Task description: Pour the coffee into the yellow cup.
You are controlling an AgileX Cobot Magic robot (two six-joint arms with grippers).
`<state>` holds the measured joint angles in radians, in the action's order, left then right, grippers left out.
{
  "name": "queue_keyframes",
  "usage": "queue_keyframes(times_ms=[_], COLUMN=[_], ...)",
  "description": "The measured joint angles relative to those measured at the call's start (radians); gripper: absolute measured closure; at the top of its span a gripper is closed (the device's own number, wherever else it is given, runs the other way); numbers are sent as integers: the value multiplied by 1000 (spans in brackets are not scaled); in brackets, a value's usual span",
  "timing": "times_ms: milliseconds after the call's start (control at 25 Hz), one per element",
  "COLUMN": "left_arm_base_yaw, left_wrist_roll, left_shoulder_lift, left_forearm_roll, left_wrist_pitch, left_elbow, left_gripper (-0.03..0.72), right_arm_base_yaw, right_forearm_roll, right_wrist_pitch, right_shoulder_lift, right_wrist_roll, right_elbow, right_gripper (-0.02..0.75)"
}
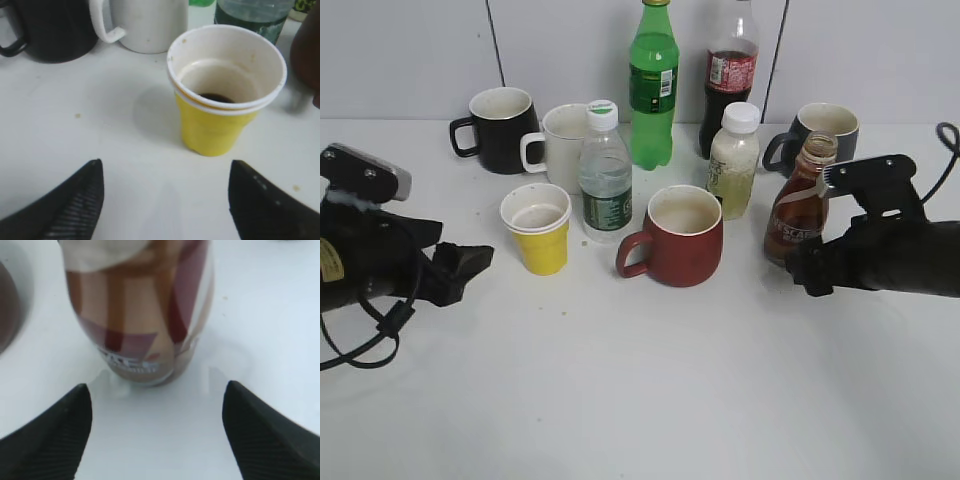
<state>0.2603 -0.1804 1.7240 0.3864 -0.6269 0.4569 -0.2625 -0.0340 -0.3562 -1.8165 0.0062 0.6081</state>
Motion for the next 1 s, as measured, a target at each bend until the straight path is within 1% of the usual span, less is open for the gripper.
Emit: queue_keyframes(times_ms=[40, 80, 120, 160, 200, 240, 280, 360, 480, 560, 600, 640, 680, 760, 800, 920, 1000], left_arm_base_yaw=[1, 1, 1, 1, 1, 1, 1, 1, 1, 1, 1, 1, 1, 1, 1, 1, 1], left_wrist_roll=[-12, -14, -60, -91, -95, -120, -120, -137, -139, -141, -141, -141, -141, -141, -139, -64, 5], left_shoulder_lift=[-76, -82, -146, -187, -194, -273, -273, -399, -501, -601, -608, -682, -728, -735, -877, -1033, -1131], left_forearm_roll=[-2, -2, -12, -21, -23, -37, -37, -70, -131, -180, -183, -196, -202, -203, -209, -230, -257], left_wrist_pitch=[63, 63, 146, 191, 199, 279, 279, 452, 645, 819, 845, 973, 1036, 1060, 1226, 1399, 1531], left_elbow=[0, 0, 0, 0, 0, 0, 0, 1, 23, 71, 75, 115, 138, 141, 187, 208, 209], left_gripper=[100, 100, 100, 100, 100, 101, 101, 101, 103, 111, 112, 124, 132, 134, 151, 157, 157], right_arm_base_yaw=[0, 0, 0, -2, -5, -12, -21, -38, -58, -61, -61, -61, -61, -61, -61, -61, -61], right_forearm_roll=[0, 0, 0, 0, 0, 0, 8, 7, 7, 7, 8, 8, 10, 17, 24, 34, 50], right_wrist_pitch=[40, 91, 145, 206, 261, 330, 404, 536, 735, 876, 931, 993, 1053, 1153, 1200, 1304, 1336], right_shoulder_lift=[34, 62, 97, 132, 166, 194, 227, 283, 370, 424, 454, 479, 511, 579, 609, 723, 815], right_wrist_roll=[14, 22, 27, 30, 31, 36, 37, 37, 37, 37, 37, 37, 37, 37, 37, 33, 29], right_elbow=[0, 0, 0, 0, 3, 9, 19, 42, 86, 121, 133, 146, 154, 159, 159, 159, 157], right_gripper=[134, 138, 140, 141, 143, 143, 143, 143, 143, 143, 143, 143, 143, 143, 143, 143, 143])
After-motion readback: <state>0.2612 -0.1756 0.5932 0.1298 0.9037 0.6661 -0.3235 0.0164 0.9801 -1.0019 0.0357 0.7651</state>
